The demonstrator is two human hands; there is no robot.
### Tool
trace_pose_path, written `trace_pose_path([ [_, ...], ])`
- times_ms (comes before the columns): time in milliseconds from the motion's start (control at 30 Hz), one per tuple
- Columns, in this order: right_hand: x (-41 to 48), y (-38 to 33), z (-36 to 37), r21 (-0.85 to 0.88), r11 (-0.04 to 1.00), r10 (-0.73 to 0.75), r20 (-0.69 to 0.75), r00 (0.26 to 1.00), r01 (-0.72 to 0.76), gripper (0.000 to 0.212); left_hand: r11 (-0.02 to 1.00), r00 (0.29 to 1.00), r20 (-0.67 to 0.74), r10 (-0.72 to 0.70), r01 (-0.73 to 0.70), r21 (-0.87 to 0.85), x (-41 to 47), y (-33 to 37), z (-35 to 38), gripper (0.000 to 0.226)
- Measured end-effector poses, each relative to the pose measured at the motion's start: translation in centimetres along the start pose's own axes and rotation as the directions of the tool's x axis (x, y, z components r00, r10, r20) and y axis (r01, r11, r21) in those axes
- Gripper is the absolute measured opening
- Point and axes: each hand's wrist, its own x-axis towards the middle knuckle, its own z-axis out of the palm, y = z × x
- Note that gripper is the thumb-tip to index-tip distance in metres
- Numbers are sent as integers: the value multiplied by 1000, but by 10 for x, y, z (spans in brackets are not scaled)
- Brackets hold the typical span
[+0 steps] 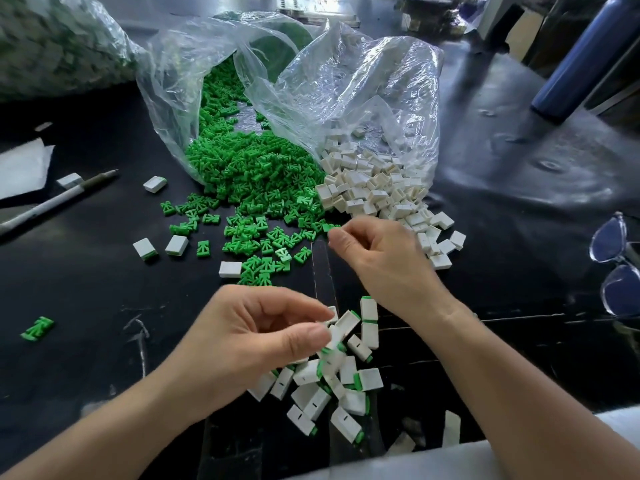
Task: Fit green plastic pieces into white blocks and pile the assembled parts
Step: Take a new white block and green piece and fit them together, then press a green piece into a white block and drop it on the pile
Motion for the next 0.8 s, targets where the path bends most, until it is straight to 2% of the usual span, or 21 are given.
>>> trace_pose_path([
  [67, 7, 8, -6, -112, 994, -30, -102, 994, 18, 12, 1000, 999, -37, 1, -2, -16, 1, 0, 1, 29],
  [200, 22, 27, -20, -296, 952, -7, -272, 962, -77, 27, 1000, 993, -114, 26, -24, 19, 2, 3, -5, 33],
  [300, 29, 37, -25, -386, 910, 21, -324, 946, -152, 32, 999, 992, -127, 23, -18, 36, 2, 1, -8, 34],
  [633, 35, 47, -25, -460, 867, 21, -349, 937, -191, 15, 999, 980, -193, 38, -43, -21, 7, -2, -11, 30],
  [733, 33, 43, -23, -427, 892, -12, -347, 938, -147, 14, 999, 976, -217, 26, -32, -23, 9, -4, -12, 25],
  [800, 29, 36, -20, -354, 933, -68, -354, 933, -66, 14, 999, 972, -234, 24, -30, -20, 10, -6, -12, 24],
])
